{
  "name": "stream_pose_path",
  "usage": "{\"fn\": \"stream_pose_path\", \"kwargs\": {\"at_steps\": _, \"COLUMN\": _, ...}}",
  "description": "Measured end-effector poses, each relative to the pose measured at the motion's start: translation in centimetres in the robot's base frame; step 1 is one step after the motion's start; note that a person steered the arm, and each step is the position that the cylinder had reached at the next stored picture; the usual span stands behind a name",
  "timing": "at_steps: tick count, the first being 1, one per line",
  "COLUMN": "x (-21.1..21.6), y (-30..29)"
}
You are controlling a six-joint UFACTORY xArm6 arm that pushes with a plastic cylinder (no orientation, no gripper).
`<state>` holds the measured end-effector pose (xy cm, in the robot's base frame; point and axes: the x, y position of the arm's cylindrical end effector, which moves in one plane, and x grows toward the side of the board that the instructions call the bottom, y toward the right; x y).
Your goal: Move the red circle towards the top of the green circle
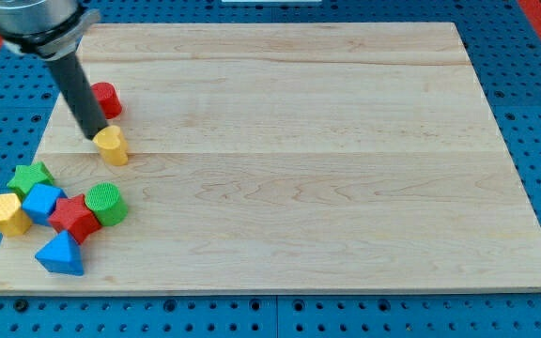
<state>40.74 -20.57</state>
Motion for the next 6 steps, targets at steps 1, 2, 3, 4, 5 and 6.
{"fn": "stream_pose_path", "kwargs": {"at_steps": 1, "x": 2.1, "y": 4.2}}
{"fn": "stream_pose_path", "kwargs": {"at_steps": 2, "x": 6.1, "y": 4.5}}
{"fn": "stream_pose_path", "kwargs": {"at_steps": 3, "x": 7.1, "y": 6.1}}
{"fn": "stream_pose_path", "kwargs": {"at_steps": 4, "x": 4.8, "y": 11.8}}
{"fn": "stream_pose_path", "kwargs": {"at_steps": 5, "x": -0.6, "y": 15.2}}
{"fn": "stream_pose_path", "kwargs": {"at_steps": 6, "x": -5.3, "y": 12.7}}
